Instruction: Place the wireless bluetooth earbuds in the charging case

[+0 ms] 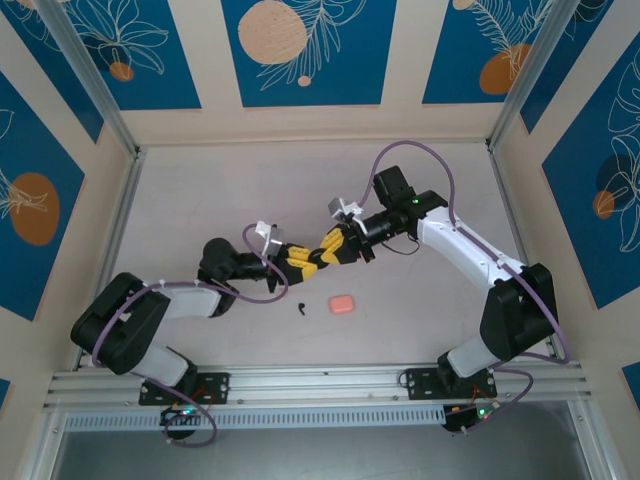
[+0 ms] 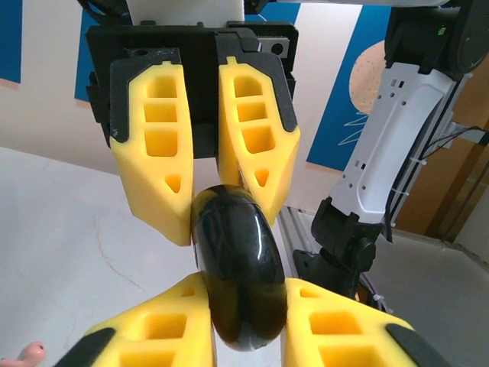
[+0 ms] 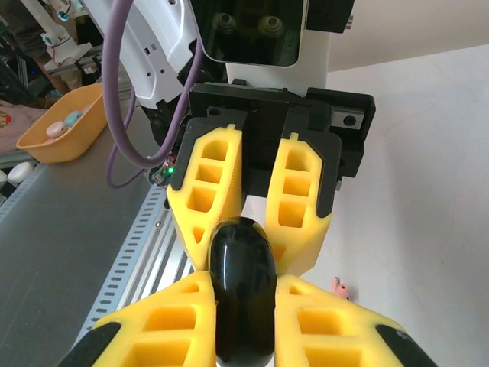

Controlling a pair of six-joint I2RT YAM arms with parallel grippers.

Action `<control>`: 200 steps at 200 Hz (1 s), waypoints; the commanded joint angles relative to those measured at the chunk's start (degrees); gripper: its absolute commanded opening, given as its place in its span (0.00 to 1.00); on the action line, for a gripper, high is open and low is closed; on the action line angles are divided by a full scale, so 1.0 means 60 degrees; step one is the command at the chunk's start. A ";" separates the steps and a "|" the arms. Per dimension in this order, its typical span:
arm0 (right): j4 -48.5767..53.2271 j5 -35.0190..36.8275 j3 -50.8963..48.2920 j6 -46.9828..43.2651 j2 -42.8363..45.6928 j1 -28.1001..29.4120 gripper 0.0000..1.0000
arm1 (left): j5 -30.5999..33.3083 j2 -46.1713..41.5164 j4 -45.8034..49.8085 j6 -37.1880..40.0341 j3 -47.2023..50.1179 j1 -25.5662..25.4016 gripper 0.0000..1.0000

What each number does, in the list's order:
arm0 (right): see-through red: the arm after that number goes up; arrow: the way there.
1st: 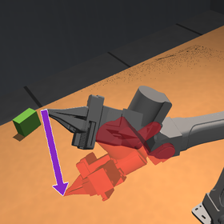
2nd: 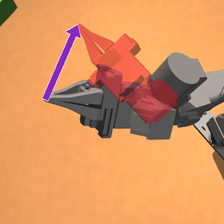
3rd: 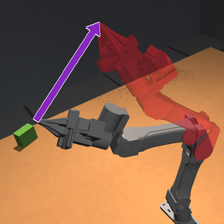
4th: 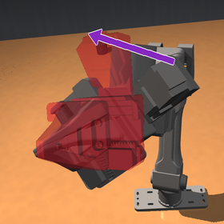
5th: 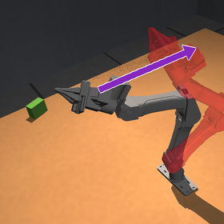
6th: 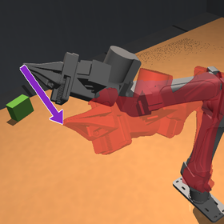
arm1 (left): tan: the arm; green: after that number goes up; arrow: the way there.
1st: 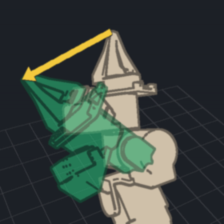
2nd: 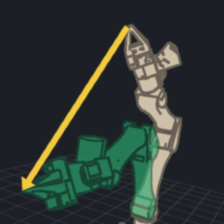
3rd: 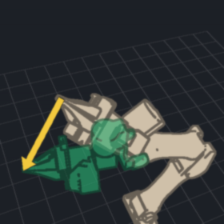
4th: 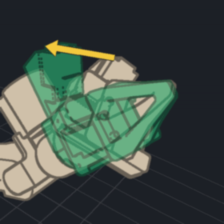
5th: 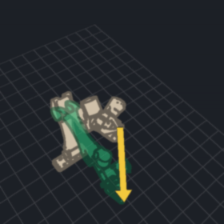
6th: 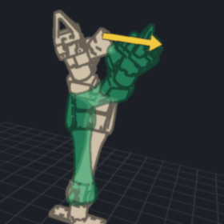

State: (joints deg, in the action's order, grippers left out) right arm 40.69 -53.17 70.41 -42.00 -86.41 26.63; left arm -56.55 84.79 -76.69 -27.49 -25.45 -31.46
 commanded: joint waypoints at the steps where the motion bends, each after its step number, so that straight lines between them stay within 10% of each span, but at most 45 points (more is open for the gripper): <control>1: -0.0239 0.0673 -0.0142 0.0193 0.0512 -0.0013 0.09 | 0.0505 -0.0349 0.0806 0.0364 -0.0239 0.0161 0.31; 101: -0.0925 0.4009 -0.1084 0.1018 0.1849 -0.0659 0.08 | 0.4136 -0.2598 1.0861 0.5847 -0.2041 0.0132 0.58; 200: -0.0678 0.4885 -0.1665 -0.0345 0.2529 -0.0194 0.08 | 0.4750 -0.3776 1.2057 0.8855 -0.1823 -0.0246 0.58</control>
State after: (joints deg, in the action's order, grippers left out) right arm 34.61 -24.62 61.01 -41.15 -73.56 24.27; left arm -28.18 64.14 -4.89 20.23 -37.43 -32.29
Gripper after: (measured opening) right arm 0.168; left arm 0.581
